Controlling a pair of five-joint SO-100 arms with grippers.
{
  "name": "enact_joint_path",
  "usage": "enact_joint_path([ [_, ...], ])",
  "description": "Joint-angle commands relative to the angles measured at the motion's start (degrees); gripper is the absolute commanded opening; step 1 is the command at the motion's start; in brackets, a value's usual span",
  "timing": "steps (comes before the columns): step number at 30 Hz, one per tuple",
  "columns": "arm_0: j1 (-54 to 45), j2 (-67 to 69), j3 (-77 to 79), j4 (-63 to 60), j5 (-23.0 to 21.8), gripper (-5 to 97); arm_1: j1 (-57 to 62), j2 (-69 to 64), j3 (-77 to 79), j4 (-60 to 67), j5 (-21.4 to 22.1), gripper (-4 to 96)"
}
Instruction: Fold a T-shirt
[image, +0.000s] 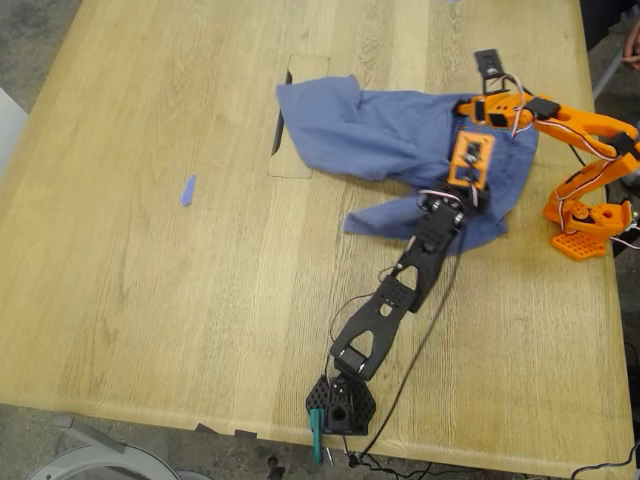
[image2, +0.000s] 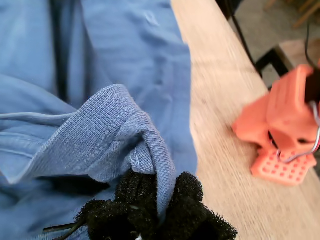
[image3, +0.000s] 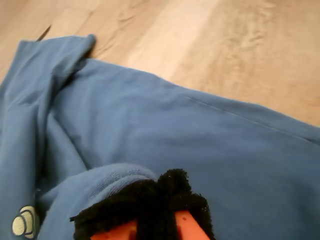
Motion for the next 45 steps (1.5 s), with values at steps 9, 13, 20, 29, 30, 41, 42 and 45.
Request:
enact_joint_path([
  [9, 4.3, -8.4, -2.2, -10.7, 0.5, 0, 6.8, 24.3, 19.6, 1.6, 0.9, -0.1],
  [13, 2.5, -10.2, -2.2, -11.1, 1.2, 5, 7.6, 29.1, 21.7, 4.2, 1.1, -0.1],
  [20, -0.5, -11.0, -2.1, -10.5, 7.6, 38, 8.9, 31.6, 20.9, 7.1, 1.2, -0.1],
  [29, -0.9, -10.7, -2.1, -7.7, 12.2, 55, 7.6, 31.6, 20.5, 7.5, 1.1, -0.1],
  [30, -0.7, -10.9, -2.1, -7.7, 12.4, 55, 7.6, 31.6, 20.5, 7.6, 1.1, -0.1],
  [41, 5.4, -14.8, -2.2, -8.0, 11.5, 55, 6.7, 31.7, 19.9, 8.9, 0.7, -0.1],
  [42, 5.5, -15.1, -2.3, -8.0, 11.7, 55, 6.7, 31.7, 19.9, 8.9, 0.7, -0.1],
  [45, 4.8, -16.5, -2.1, -9.6, 12.7, 55, 6.7, 32.1, 20.1, 9.2, 0.6, -0.1],
])
